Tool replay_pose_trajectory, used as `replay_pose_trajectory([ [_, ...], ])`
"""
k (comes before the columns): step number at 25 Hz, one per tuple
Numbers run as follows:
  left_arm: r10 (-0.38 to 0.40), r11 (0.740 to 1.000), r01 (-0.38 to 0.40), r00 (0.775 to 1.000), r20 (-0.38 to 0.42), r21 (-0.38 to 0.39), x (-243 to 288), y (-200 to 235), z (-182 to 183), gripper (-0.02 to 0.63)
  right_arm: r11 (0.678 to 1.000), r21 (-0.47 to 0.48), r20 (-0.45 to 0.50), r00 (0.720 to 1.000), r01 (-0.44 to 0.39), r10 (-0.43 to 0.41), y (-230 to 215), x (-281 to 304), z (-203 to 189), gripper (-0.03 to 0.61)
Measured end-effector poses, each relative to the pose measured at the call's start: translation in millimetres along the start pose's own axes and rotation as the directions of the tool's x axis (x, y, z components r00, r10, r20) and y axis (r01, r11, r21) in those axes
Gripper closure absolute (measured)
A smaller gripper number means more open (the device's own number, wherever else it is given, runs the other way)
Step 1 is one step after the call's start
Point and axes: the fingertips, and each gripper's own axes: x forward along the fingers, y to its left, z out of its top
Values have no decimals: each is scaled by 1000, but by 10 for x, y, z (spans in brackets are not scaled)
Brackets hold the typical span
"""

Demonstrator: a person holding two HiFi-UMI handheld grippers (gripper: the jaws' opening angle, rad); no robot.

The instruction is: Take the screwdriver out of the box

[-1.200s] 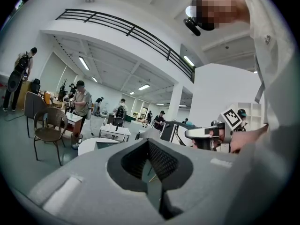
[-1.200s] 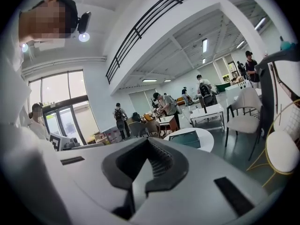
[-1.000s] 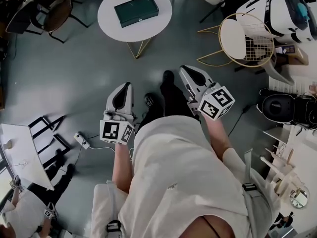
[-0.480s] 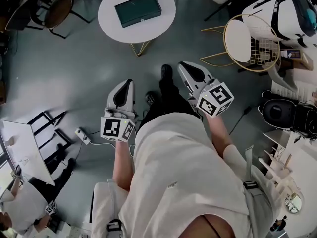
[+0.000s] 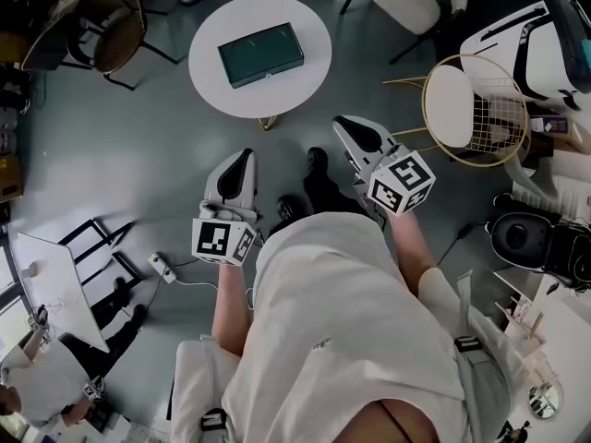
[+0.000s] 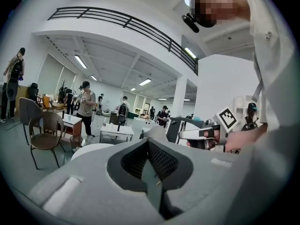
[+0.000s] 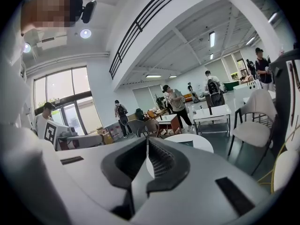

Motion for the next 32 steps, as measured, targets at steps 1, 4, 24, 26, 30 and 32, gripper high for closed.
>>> replay_pose_trajectory([
  [1, 2, 1000, -2, 1000, 0, 4, 75, 3, 34, 603, 1000, -2, -4, 1000, -7, 7, -60, 37, 31, 558],
  [4, 16, 1000, -16, 1000, -5, 8, 283, -17, 88, 603, 1000, -1, -9, 1000, -30, 30, -233, 118, 109, 558],
  [24, 167, 985, -170, 981, -104, -28, 729, 392, -87, 603, 983, 65, -133, 975, -170, 177, -591, 714, -126, 525],
  [26, 159, 986, -163, 981, -111, -36, 737, 522, -94, 603, 985, 69, -142, 975, -161, 170, -560, 790, -147, 518],
  [30, 103, 995, -104, 987, -123, -8, 892, 808, -48, 603, 991, 76, -135, 983, -112, 122, -584, 973, -116, 511],
  [32, 63, 998, -63, 989, -131, 10, 1016, 950, -2, 603, 993, 91, -120, 989, -77, 88, -597, 1052, -65, 508],
])
